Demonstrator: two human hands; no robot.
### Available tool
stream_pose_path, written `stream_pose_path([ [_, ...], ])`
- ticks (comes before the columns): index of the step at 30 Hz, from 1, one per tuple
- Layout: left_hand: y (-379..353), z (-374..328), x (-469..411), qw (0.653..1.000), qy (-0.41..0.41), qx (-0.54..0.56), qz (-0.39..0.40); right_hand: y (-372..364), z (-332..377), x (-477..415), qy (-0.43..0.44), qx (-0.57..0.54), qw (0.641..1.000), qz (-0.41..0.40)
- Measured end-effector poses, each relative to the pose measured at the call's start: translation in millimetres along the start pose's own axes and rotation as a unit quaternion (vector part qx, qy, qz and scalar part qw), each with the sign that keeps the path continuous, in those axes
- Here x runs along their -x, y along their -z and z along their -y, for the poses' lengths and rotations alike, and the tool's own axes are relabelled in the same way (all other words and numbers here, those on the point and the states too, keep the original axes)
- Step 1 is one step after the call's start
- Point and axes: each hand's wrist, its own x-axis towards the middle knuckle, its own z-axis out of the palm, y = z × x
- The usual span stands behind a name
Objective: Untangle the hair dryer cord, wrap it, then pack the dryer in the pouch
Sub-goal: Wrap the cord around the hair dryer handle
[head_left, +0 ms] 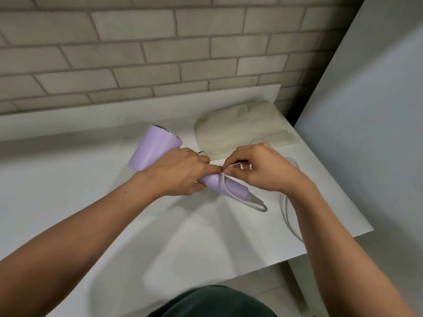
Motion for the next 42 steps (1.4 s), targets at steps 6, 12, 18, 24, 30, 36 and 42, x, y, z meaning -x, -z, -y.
stream_pose_path([
  [6, 9.5, -20.1, 6.1, 0.999, 0.038, 0.009, -0.023, 13.5, -6.0, 17.1, -0.021, -0.094, 0.995, 0.004],
  [12, 11.1, -33.5, 2.4, 0.997, 0.066, -0.030, -0.023, 23.7, -21.6, 29.1, -0.040, -0.132, 0.990, -0.008],
  [18, 7.4, -35.3, 1.7, 0.994, 0.024, -0.006, -0.110, 24.1, -33.9, 37.4, -0.059, -0.176, 0.981, -0.054],
  [24, 6.7, -31.1, -0.5, 0.981, -0.052, -0.020, -0.186, 20.2, -35.1, 30.9, -0.061, -0.180, 0.979, -0.068],
  [30, 13.8, -32.9, 3.4, 0.977, -0.021, -0.010, -0.211, 20.0, -32.8, 25.8, -0.044, -0.221, 0.972, -0.072],
  [36, 3.5, -25.8, 3.6, 0.973, -0.075, -0.061, -0.209, 8.8, -33.5, 17.5, -0.036, -0.213, 0.973, -0.082],
  [42, 0.2, -20.0, 6.6, 0.968, -0.073, -0.085, -0.223, 5.5, -44.8, 24.3, -0.040, -0.057, 0.995, -0.078],
])
